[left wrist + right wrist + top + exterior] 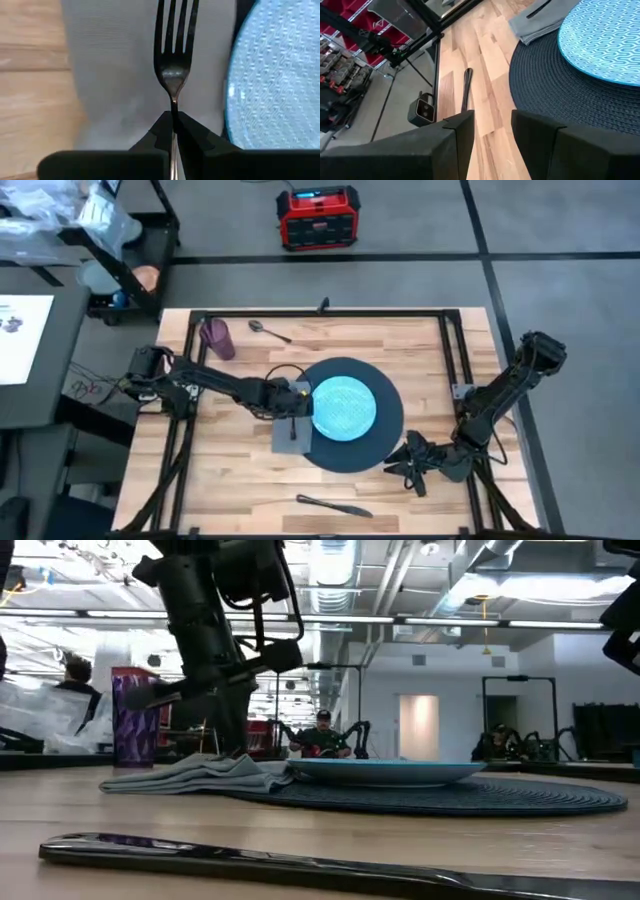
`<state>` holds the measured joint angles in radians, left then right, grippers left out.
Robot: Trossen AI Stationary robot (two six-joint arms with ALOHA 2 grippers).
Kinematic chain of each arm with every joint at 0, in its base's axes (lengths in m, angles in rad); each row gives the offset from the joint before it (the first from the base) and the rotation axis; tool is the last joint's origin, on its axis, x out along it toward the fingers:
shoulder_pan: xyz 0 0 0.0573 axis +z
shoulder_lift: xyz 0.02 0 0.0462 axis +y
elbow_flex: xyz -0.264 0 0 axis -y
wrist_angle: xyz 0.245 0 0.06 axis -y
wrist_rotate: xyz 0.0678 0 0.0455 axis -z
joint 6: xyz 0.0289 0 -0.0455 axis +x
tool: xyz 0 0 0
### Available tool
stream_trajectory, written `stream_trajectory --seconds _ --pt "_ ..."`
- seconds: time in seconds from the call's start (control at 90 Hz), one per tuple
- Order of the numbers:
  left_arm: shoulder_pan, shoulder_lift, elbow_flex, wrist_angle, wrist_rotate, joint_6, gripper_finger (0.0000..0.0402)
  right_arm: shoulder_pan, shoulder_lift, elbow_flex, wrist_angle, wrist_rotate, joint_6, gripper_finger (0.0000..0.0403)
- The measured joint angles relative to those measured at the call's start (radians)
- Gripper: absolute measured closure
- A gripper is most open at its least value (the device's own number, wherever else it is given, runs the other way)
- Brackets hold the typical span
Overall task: Set table place
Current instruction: Put the black fork on the gray napkin
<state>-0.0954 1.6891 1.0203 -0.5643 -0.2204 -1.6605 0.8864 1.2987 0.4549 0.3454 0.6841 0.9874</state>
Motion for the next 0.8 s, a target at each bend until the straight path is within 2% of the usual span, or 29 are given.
stream_trajectory --seconds 0.456,0.8 --pt "0.006 -0.001 -0.011 0.027 0.012 0.071 0.0399 0.003 0.000 0.000 -0.001 0.000 -0.001 0.0285" --pt "0.006 -0.001 -0.011 0.024 0.013 0.084 0.0320 0.003 0.000 0.000 -0.001 -0.001 -0.001 0.0285"
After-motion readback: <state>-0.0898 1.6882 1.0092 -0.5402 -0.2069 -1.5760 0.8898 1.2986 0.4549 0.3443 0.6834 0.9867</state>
